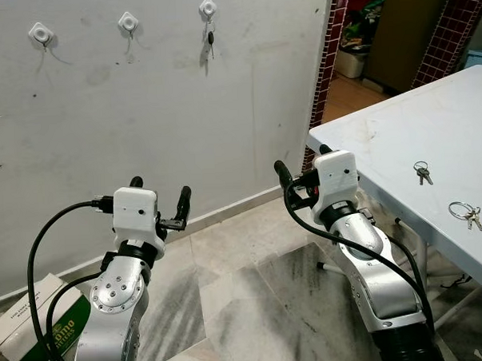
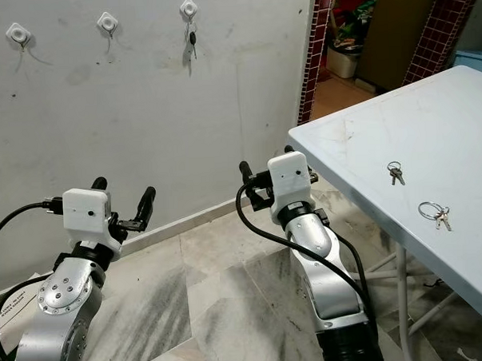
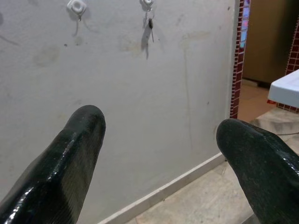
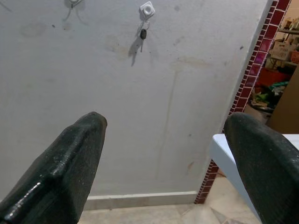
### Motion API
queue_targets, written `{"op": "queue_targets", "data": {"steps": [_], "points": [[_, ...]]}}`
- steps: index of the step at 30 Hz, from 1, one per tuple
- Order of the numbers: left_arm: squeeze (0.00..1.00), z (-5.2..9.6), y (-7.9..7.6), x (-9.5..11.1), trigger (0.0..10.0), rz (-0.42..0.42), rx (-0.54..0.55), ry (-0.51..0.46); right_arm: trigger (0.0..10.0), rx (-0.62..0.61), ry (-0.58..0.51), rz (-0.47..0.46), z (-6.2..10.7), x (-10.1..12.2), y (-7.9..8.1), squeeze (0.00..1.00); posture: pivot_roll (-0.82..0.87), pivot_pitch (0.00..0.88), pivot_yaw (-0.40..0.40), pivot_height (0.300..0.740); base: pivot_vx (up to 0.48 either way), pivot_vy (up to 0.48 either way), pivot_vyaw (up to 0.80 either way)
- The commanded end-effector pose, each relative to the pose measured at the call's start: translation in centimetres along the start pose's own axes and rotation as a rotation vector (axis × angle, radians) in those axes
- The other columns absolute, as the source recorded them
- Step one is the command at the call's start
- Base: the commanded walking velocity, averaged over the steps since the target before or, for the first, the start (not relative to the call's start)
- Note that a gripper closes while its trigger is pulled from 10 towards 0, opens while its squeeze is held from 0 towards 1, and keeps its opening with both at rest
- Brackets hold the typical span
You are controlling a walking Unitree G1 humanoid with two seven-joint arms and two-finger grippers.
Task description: Hang keys on a hook
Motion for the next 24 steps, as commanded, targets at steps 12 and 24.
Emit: {"op": "queue_targets", "data": {"steps": [12, 24], "points": [[0.00, -0.4, 0.4, 0.0, 10.0, -0.003, -0.008, -0.014, 10.0, -0.011, 0.027, -0.065, 0.1, -0.5, -0.4, 0.00, 0.01, 0.000, 0.034, 0.740, 0.000, -0.021, 0.00], [0.00, 0.1, -0.5, -0.2, 10.0, 0.016, -0.050, -0.007, 10.0, 0.010, 0.080, -0.062, 0.1, -1.3, 0.0, 0.00, 0.01, 0.000, 0.033, 0.740, 0.061, -0.354, 0.00]]}}
Point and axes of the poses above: a point about 5 cm out from each wrist's last joint towards the gripper, its own z axis pointing back from the gripper into the wrist, its own x axis along the axis of the wrist's last joint, y = z × x, the point moved 4 cm from there along -z, pointing out of the wrist towards the gripper, and after that the axes turned 12 degrees about -z, right-handed, at the moved point
